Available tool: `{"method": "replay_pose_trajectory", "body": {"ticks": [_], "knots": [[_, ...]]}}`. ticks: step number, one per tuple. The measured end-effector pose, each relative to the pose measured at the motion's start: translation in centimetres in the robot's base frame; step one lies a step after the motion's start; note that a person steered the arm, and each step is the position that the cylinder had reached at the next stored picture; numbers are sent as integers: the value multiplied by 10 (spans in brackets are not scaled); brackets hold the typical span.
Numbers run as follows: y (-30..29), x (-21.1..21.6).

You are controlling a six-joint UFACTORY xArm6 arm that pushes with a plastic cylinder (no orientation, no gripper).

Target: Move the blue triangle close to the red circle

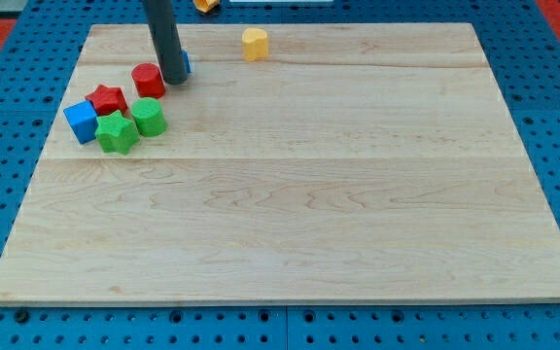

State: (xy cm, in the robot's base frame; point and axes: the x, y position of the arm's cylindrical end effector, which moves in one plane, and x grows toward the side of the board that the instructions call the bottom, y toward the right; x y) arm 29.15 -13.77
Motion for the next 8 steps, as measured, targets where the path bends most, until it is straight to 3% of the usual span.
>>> {"method": "replay_pose_trajectory", "body": {"ticks": [1, 3, 4, 5, 7, 8], "knots": [[-23, -3], [-32, 45], [23, 29], [39, -13], [-45, -56], [-62, -14]]}}
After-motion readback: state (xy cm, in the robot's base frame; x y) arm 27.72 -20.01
